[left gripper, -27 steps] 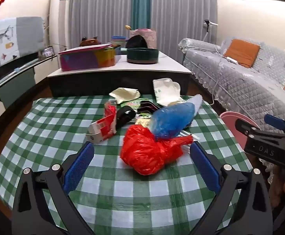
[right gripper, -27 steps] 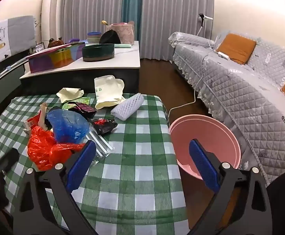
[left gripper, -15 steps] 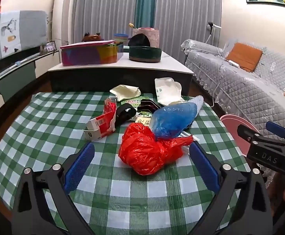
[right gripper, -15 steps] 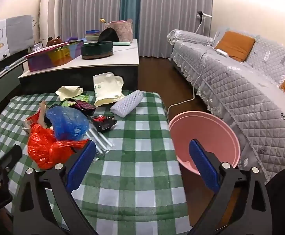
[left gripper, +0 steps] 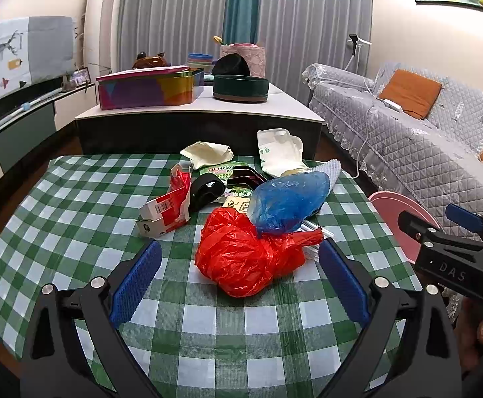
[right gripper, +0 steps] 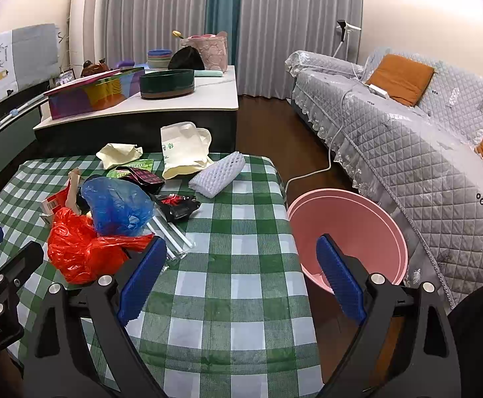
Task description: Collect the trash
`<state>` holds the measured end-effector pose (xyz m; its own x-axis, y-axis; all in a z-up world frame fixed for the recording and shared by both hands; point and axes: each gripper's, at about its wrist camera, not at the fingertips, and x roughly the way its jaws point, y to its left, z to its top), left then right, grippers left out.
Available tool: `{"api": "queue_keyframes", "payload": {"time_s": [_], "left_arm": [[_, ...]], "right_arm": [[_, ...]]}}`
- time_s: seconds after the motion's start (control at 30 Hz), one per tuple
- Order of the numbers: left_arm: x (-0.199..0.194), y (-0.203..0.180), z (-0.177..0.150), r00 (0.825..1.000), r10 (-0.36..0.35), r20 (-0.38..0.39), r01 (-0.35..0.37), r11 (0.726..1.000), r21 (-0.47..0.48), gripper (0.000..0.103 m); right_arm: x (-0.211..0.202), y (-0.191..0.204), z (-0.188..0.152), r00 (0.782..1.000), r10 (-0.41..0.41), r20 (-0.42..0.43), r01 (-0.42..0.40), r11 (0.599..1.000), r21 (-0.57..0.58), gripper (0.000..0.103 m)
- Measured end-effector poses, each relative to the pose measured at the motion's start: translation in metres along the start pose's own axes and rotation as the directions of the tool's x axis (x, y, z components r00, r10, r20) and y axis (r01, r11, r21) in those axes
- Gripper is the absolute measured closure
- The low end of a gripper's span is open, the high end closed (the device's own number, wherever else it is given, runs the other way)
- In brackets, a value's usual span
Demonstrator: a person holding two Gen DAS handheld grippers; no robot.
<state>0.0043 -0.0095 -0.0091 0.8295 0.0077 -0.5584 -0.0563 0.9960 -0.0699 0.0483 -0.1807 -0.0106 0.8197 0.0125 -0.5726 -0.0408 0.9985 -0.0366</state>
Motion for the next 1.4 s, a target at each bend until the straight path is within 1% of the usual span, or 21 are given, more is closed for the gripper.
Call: {"api": "queue_keyframes", "payload": {"time_s": [1.4], "left_arm": [[0.0018, 0.0013, 0.0003, 1.0, -0.012, -0.004, 0.012, 1.0, 0.001, 0.011]], "right_arm": [[-0.0005, 0.0014, 0.0016, 1.0, -0.001, -0.001, 0.001, 1.0, 0.002, 0.014]]}}
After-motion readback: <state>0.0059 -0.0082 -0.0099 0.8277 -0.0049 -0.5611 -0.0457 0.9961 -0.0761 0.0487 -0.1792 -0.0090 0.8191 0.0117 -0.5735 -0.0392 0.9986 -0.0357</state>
